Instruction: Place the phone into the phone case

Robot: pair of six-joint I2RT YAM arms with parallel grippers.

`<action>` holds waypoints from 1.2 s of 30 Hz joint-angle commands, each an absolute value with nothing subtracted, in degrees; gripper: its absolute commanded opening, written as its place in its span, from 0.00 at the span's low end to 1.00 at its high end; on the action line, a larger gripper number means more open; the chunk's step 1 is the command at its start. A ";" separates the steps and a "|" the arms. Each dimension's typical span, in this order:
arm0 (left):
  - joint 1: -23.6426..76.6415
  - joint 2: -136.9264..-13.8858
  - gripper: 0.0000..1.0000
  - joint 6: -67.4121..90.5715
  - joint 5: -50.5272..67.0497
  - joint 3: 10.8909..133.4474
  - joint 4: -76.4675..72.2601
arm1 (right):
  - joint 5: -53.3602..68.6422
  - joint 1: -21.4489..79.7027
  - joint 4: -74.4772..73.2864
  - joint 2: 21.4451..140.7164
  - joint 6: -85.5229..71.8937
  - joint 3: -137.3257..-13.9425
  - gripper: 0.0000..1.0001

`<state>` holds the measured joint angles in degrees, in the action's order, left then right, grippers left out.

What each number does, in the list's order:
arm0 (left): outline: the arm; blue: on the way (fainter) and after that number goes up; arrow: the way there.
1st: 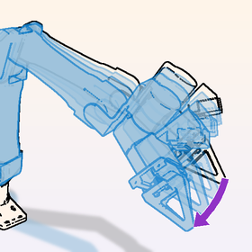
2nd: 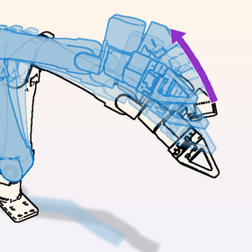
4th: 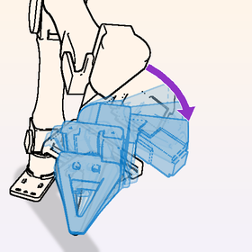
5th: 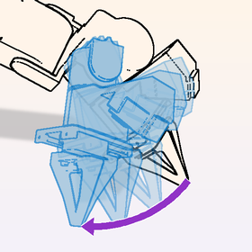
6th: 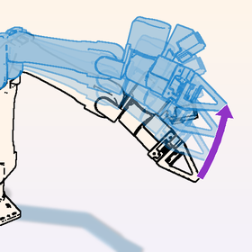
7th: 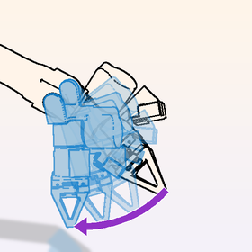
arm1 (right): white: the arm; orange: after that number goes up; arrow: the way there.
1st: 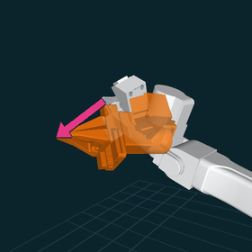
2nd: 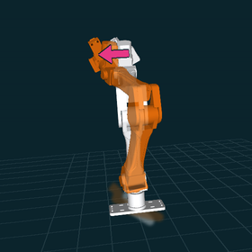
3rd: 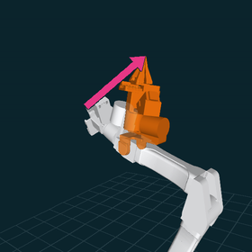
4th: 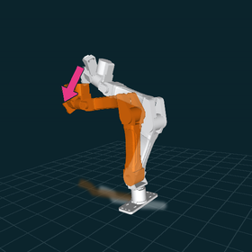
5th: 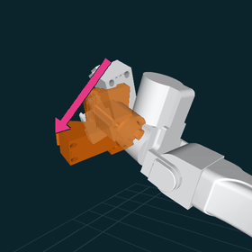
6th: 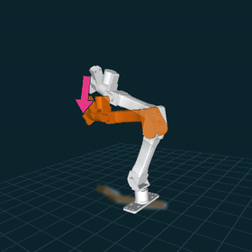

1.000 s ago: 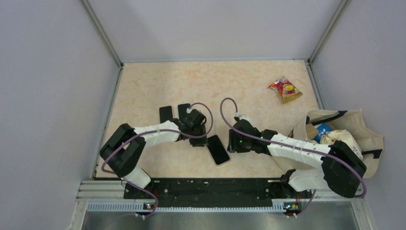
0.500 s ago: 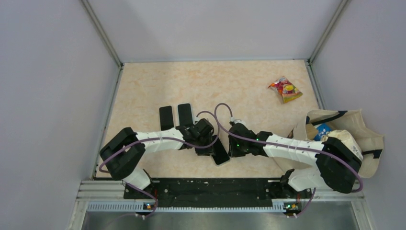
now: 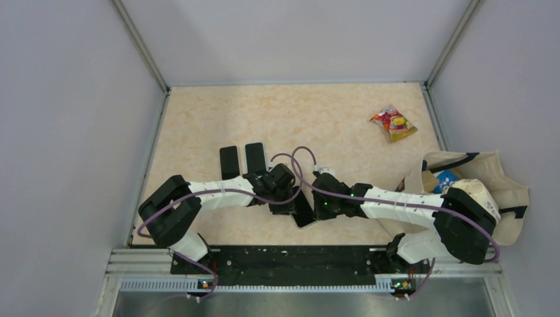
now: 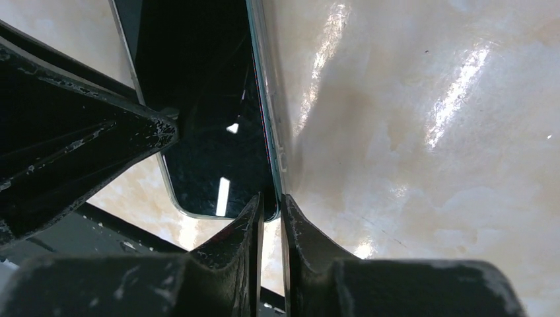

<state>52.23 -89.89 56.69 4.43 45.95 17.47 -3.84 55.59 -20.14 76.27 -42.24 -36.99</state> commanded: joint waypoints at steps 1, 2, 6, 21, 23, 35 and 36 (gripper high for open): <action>52.56 -90.99 0.38 56.79 3.69 46.93 15.73 | -4.69 57.06 -19.67 77.70 -42.59 -36.43 0.12; 52.56 -91.02 0.37 56.86 3.69 46.94 15.73 | -5.11 57.16 -19.94 77.85 -42.89 -36.35 0.10; 52.56 -91.06 0.37 56.87 3.63 46.79 15.65 | -7.35 57.16 -20.86 77.93 -43.42 -36.04 0.02; 52.56 -90.97 0.36 57.06 3.37 46.72 15.73 | -10.30 59.79 -21.09 82.08 -44.91 -36.36 0.00; 52.56 -90.98 0.36 57.04 3.42 46.76 15.78 | -11.06 60.71 -21.05 83.23 -45.53 -36.55 0.00; 52.56 -91.16 0.36 56.87 3.25 47.22 16.08 | -16.08 65.04 -23.45 88.57 -48.33 -37.92 0.00; 52.56 -91.03 0.36 56.87 3.22 47.13 16.16 | -16.68 64.96 -24.00 87.56 -48.25 -38.39 0.00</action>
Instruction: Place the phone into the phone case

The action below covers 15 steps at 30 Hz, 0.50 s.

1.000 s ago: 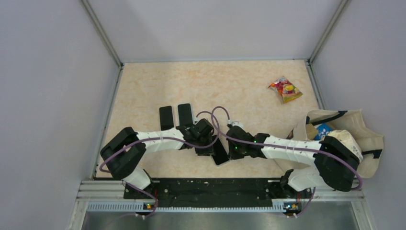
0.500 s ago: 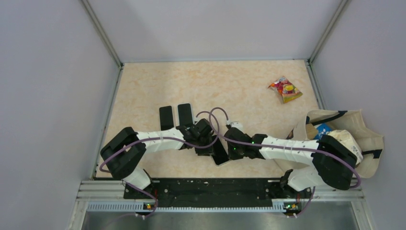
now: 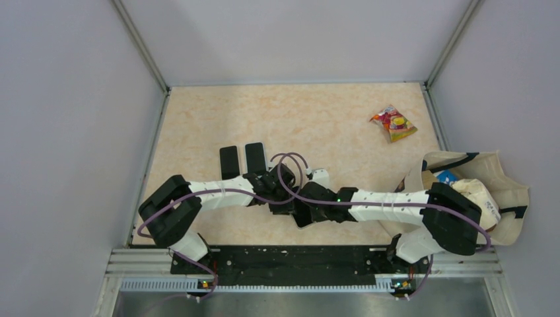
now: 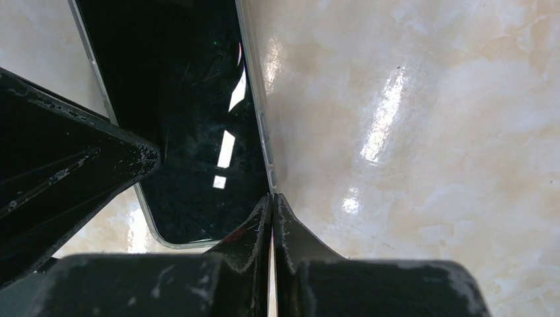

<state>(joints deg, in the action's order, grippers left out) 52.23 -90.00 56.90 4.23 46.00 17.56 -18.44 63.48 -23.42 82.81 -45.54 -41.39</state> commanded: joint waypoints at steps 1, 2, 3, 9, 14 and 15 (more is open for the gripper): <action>52.56 -90.84 0.36 56.87 3.06 46.97 16.25 | -17.33 64.72 -24.91 86.30 -47.80 -38.86 0.00; 52.56 -90.69 0.36 56.87 2.85 46.94 16.40 | -17.58 64.25 -25.48 84.77 -47.28 -39.53 0.02; 52.56 -90.46 0.36 56.87 2.70 46.86 16.57 | -17.62 63.45 -25.86 83.35 -46.50 -40.20 0.05; 52.56 -90.50 0.36 56.60 2.01 47.24 17.29 | -12.60 57.72 -23.22 78.59 -41.45 -42.98 0.21; 52.56 -90.45 0.36 56.51 1.46 47.44 17.79 | -11.76 57.10 -22.17 83.75 -38.58 -45.98 0.25; 52.48 -90.36 0.36 56.39 1.16 47.52 17.96 | -11.30 57.12 -21.57 84.74 -38.33 -46.19 0.25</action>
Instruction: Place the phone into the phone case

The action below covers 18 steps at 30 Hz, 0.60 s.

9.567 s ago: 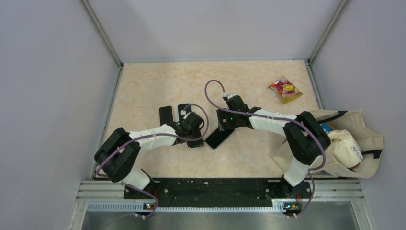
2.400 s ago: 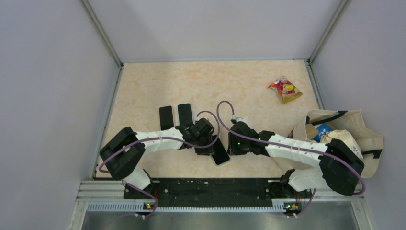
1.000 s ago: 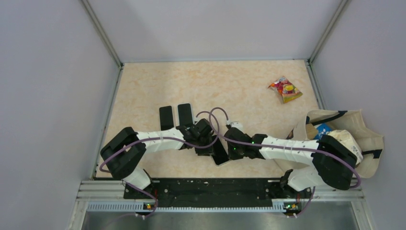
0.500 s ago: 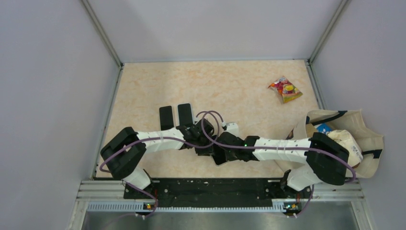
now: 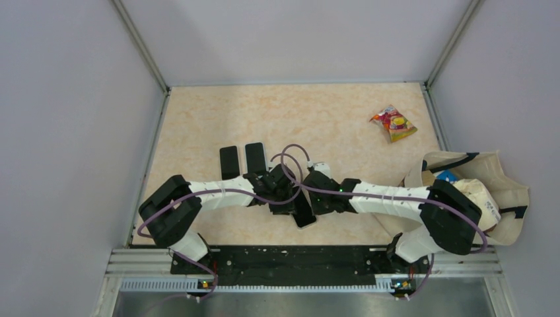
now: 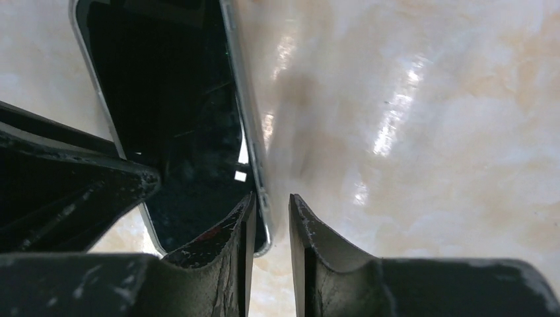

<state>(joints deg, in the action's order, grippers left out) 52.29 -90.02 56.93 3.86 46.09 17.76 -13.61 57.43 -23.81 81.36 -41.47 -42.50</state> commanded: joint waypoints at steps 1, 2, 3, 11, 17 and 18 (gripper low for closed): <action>52.47 -90.28 0.36 56.34 0.91 47.56 18.12 | -10.65 57.08 -21.11 85.60 -38.17 -46.35 0.25; 52.47 -90.09 0.36 56.26 0.70 47.63 18.29 | -10.09 57.07 -20.57 86.27 -38.21 -46.36 0.25; 52.40 -90.07 0.37 56.25 0.63 47.71 18.47 | -9.61 57.12 -20.04 86.78 -38.21 -46.21 0.24; 51.87 -90.69 0.36 56.05 0.53 48.84 19.37 | -11.46 60.20 -19.78 92.11 -41.92 -44.36 0.22; 51.73 -89.02 0.38 57.29 -4.51 49.95 21.99 | -11.33 59.69 -17.57 84.88 -45.74 -39.80 0.32; 51.76 -88.53 0.41 58.10 -5.76 50.23 22.80 | -11.46 58.53 -18.29 81.94 -45.45 -39.74 0.37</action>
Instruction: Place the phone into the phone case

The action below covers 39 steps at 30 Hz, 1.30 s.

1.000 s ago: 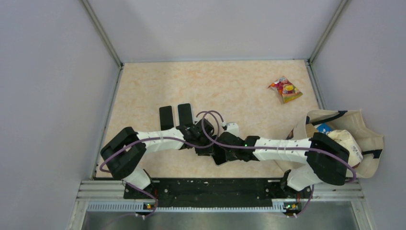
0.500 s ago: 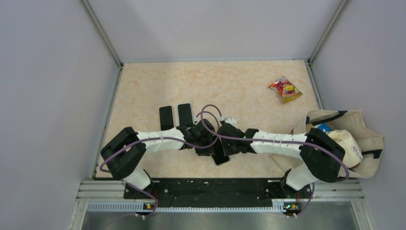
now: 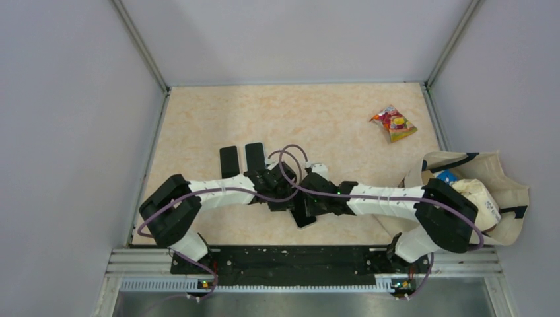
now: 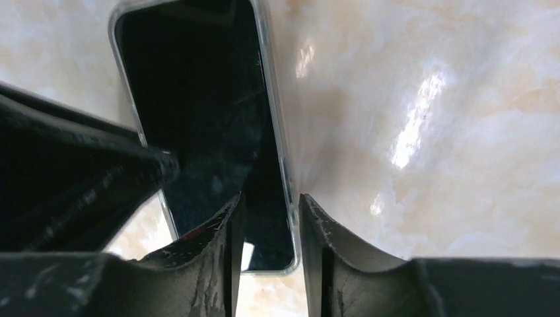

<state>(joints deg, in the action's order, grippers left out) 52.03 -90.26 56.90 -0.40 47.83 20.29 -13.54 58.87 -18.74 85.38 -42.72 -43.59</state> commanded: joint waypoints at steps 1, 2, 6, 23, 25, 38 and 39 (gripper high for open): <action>51.77 -88.16 0.46 59.01 -6.91 50.76 23.71 | -11.58 57.24 -19.14 78.78 -44.87 -39.84 0.42; 51.77 -87.87 0.53 59.96 -7.99 51.48 24.85 | -11.72 55.38 -19.99 75.30 -44.29 -40.08 0.47; 53.54 -89.16 0.94 64.04 -14.50 56.75 31.65 | -12.31 50.85 -23.93 65.32 -42.11 -42.13 0.62; 62.40 -107.03 0.99 81.10 -25.10 76.75 51.58 | -7.70 41.94 -25.66 54.00 -40.06 -37.35 0.72; 62.52 -107.51 0.99 81.10 -23.79 75.76 49.71 | -7.38 41.95 -25.60 53.48 -40.39 -36.47 0.72; 61.99 -109.60 0.99 78.22 -17.47 71.23 40.32 | -8.01 41.77 -25.96 48.28 -43.87 -31.87 0.73; 61.91 -109.48 0.98 78.33 -17.27 70.62 40.15 | -8.20 41.61 -26.28 47.50 -44.23 -31.62 0.73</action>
<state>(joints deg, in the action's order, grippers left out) 62.26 -108.51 78.17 -19.70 73.01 44.12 -7.40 42.22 -26.26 50.57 -42.22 -32.32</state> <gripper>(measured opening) 0.991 0.723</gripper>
